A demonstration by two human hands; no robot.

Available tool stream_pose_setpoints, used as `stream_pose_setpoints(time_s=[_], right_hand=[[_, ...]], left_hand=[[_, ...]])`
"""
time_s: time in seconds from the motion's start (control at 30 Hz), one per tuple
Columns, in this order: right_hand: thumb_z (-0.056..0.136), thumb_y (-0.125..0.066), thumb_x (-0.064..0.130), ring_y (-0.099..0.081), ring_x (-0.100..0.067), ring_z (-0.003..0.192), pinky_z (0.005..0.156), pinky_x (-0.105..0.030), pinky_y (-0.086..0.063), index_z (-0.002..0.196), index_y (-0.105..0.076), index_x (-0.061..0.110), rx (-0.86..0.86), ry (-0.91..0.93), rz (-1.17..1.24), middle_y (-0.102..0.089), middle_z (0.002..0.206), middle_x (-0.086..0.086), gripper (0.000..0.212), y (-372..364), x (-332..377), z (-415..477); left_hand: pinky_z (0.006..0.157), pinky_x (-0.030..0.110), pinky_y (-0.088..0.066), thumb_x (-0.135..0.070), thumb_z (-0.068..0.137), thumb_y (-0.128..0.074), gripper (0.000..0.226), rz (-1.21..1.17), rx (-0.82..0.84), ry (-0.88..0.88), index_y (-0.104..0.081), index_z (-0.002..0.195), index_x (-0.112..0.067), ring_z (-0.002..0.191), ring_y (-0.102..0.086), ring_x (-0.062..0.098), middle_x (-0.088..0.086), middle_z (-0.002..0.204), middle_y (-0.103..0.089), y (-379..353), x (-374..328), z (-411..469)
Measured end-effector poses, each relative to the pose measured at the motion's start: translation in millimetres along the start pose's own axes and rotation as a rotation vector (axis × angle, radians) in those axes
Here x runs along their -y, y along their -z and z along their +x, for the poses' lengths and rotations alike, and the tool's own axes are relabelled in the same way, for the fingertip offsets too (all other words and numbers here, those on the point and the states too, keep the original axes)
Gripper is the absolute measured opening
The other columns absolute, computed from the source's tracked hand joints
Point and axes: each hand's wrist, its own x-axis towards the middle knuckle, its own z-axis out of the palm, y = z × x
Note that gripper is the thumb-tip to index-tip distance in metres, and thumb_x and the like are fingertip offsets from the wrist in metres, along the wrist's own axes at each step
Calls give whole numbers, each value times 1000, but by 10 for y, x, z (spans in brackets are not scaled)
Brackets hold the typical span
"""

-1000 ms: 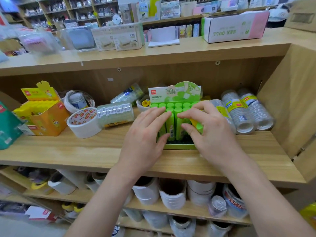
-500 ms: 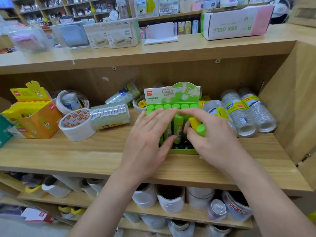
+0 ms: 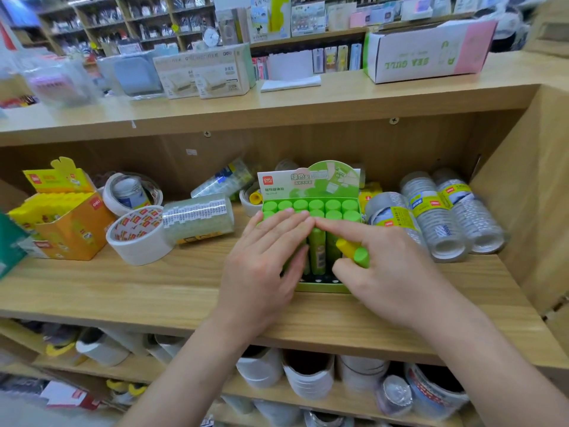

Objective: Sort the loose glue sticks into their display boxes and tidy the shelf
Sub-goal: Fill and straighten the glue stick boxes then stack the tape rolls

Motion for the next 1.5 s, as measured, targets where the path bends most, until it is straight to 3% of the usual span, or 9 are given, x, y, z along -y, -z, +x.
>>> stream_pose_setpoints(time_s=[0.13, 0.2, 0.37, 0.5, 0.6, 0.87, 1.1, 1.37, 1.5], right_hand=[[71, -49, 27, -55, 6, 68, 81, -18, -49, 128, -51, 52, 29, -27, 122, -66, 105, 32, 62, -9, -1, -10], [77, -53, 11, -54, 8, 58, 64, -10, -46, 125, -57, 46, 92, -55, 273, -62, 75, 39, 60, 36, -11, 22], [88, -55, -5, -58, -19, 57, 52, -30, -52, 123, -60, 31, 132, -226, 1136, -60, 67, -9, 50, 227, -4, -76], [90, -52, 4, -68, -24, 77, 69, -34, -58, 109, -62, 15, -65, -263, 1591, -67, 79, -12, 25, 125, 115, -148], [84, -55, 9, -69, -26, 90, 82, -37, -55, 99, -58, 15, -162, -276, 1717, -70, 86, -13, 16, -18, 223, -167], [87, -50, 45, -50, -4, 48, 48, -24, -42, 86, -63, 20, -162, -49, 914, -60, 60, 4, 28, -333, 513, -97], [86, -67, 31, -55, -3, 64, 61, -18, -41, 94, -67, 27, -39, 114, 767, -63, 73, 11, 9, -794, 1022, 312], [79, -75, 12, -61, -2, 74, 69, -21, -50, 90, -67, 27, -14, 220, 665, -69, 81, 13, 20, -1562, 1983, 982], [79, -76, 17, -62, -6, 75, 70, -25, -52, 94, -69, 28, -169, 241, 584, -68, 82, 13, 20, -1850, 2420, 1391]], left_hand=[[107, 48, -39, -8, 87, -63, 33, -27, 61, 26, -65, 120, -8, 123, -56, 18, 2, 124, -65, 30, 1, 47], [110, 46, -35, -13, 89, -59, 33, -16, 126, 48, -63, 122, -10, 125, -53, 16, 1, 127, -63, 76, 2, 51], [115, 49, -23, -33, 92, -48, 40, 50, 182, 138, -57, 128, -16, 131, -46, 16, -1, 135, -57, 246, -196, 103], [83, 20, -46, -35, 92, -52, 27, -316, -18, 385, -67, 113, -27, 95, -58, 7, -6, 102, -61, 440, -733, 101], [60, 26, -51, -47, 80, -63, 29, -785, 45, 724, -69, 107, -38, 69, -61, 9, 0, 81, -67, 438, -983, 4], [54, 21, -48, -31, 85, -67, 18, -953, -194, 1009, -78, 90, -18, 57, -58, 16, 9, 65, -67, 776, -655, -170], [60, 21, -47, -29, 76, -59, 26, -991, -295, 1126, -78, 93, -22, 67, -59, 15, 9, 75, -69, 1230, 55, -461], [71, 17, -50, -9, 86, -66, 22, -580, -212, 983, -73, 99, -25, 87, -65, 6, -7, 93, -73, 1992, 1379, -790], [91, 29, -51, -14, 88, -65, 30, 5, -127, 853, -65, 114, -29, 109, -53, 1, -17, 114, -61, 2238, 2206, -1032]])
